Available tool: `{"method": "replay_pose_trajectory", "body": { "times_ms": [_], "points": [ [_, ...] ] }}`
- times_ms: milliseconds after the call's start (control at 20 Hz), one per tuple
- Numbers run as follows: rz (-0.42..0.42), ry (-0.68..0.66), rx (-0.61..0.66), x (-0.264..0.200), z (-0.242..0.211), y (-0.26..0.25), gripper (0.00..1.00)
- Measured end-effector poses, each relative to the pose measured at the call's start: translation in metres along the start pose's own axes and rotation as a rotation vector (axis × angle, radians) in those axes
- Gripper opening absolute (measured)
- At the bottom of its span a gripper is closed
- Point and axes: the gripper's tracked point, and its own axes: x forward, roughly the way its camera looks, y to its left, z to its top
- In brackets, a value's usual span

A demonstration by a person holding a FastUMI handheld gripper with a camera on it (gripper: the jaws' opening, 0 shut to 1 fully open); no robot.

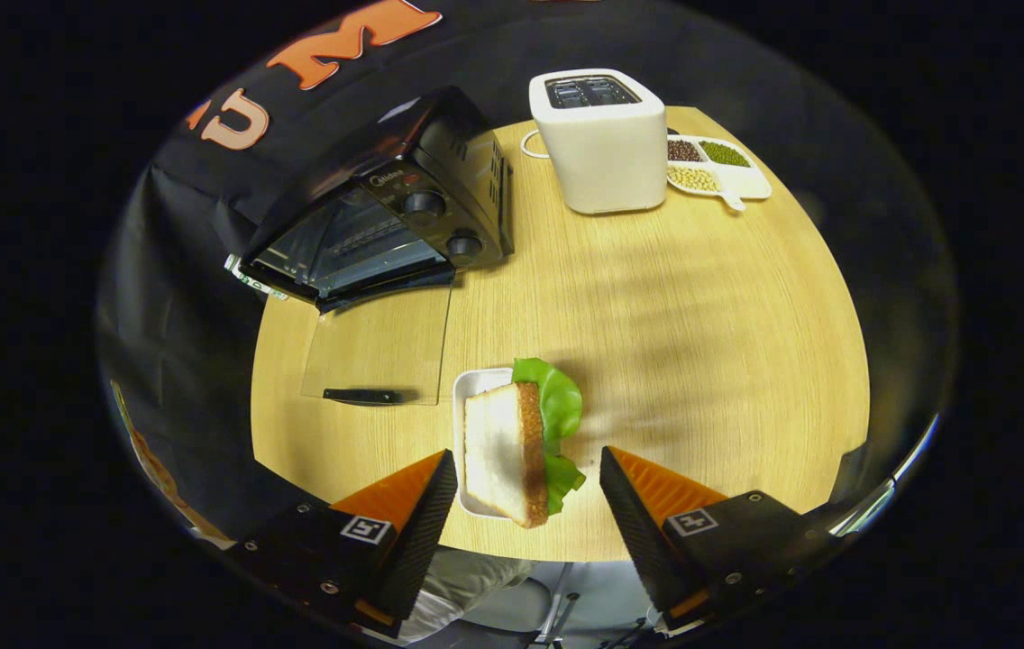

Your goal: Open the toaster oven, put the food inside, and close the toaster oven door.

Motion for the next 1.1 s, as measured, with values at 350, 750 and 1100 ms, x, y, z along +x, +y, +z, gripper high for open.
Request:
{"method": "replay_pose_trajectory", "body": {
  "times_ms": [350,750,1100],
  "points": [
    [0.048,0.065,0.003,0.024,-0.004,-0.001,0.54],
    [0.051,0.004,-0.013,-0.008,0.008,0.024,0.26],
    [0.052,-0.133,0.045,-0.066,0.024,0.057,0.26]
  ]
}}
